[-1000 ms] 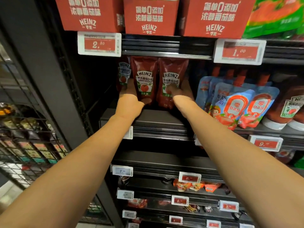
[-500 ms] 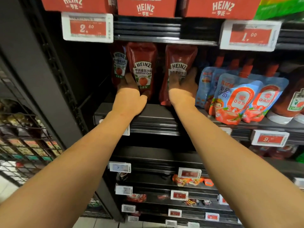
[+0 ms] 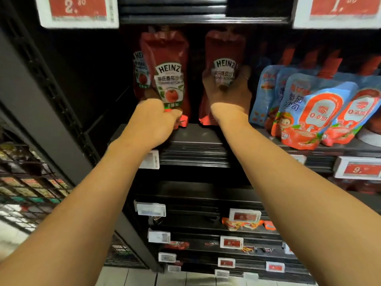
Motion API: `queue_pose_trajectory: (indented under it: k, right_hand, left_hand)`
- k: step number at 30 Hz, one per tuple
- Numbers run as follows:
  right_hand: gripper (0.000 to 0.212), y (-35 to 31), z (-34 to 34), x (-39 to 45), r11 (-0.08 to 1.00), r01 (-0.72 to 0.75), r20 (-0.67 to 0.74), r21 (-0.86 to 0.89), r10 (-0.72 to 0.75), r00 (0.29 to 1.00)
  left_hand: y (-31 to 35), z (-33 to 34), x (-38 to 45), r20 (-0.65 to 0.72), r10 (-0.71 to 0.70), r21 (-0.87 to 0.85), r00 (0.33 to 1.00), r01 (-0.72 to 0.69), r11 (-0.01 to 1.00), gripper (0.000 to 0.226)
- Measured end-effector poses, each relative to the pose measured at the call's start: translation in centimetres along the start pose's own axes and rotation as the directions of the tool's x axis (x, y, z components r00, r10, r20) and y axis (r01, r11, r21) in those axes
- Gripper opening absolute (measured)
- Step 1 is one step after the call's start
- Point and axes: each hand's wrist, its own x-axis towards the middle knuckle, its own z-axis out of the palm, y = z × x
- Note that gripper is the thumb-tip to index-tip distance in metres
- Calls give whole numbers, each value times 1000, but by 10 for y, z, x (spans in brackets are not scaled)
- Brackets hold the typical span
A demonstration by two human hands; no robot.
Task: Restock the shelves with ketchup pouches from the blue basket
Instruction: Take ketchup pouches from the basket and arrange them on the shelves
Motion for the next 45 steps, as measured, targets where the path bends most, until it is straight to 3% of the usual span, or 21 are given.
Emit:
queue_pose_trajectory:
  k: [3,8,10,12,14,15,17,19,23,29,33,36,41,45]
  right_hand:
    - [83,6,2,2,998,46,-34,51,-44,998]
    - [106,7,5,4,996,-20,-63,91,25,998]
    - [108,7,6,6,996,-26,-66,85,31,997]
    - [107,9,8,6,998,-10,-74,68,15,997]
    - [105,10,8,6,998,1,-76,62,4,997]
    - [105,12,9,8,999,7,-79,47,-3,997]
    - [104,11,9,9,1000,21,-86,22,-19,996]
    - [104,12,9,12,999,44,-102,1,-43,994]
    - [103,17,10,19,996,67,-115,-54,-73,991]
    - [98,18,15,15,980,118,-157,-159,-143,977]
    - [96,19,17,11,949,138,-147,-284,-185,972]
    - [96,20,18,9,920,130,-125,-370,-188,974]
    - [97,18,13,13,937,79,-159,-339,-140,977]
    - [81,18,10,12,956,81,-129,-282,-121,984]
  left_hand:
    - [-9,-32,-5,120,-84,-160,989,103,982,39]
    - [1,-39,1,229,-128,-140,965,163,977,36]
    - [11,-30,7,221,-63,91,973,44,995,27]
    - [16,-17,12,264,104,385,959,-204,900,23]
    - [20,-2,17,275,159,459,948,-274,845,25]
    - [21,6,21,261,167,428,951,-269,863,30]
    - [25,19,26,141,129,135,981,-148,980,60]
    - [28,30,32,67,147,-46,987,-144,988,88]
    - [30,45,50,108,200,55,974,-207,977,78]
    - [32,52,52,-40,240,69,970,-236,969,63]
    - [30,47,52,-76,265,169,961,-250,954,55]
    - [32,46,53,-84,249,181,965,-231,956,55]
    - [34,45,52,-103,220,79,970,-213,974,70]
    - [33,45,51,-113,220,81,969,-212,974,72]
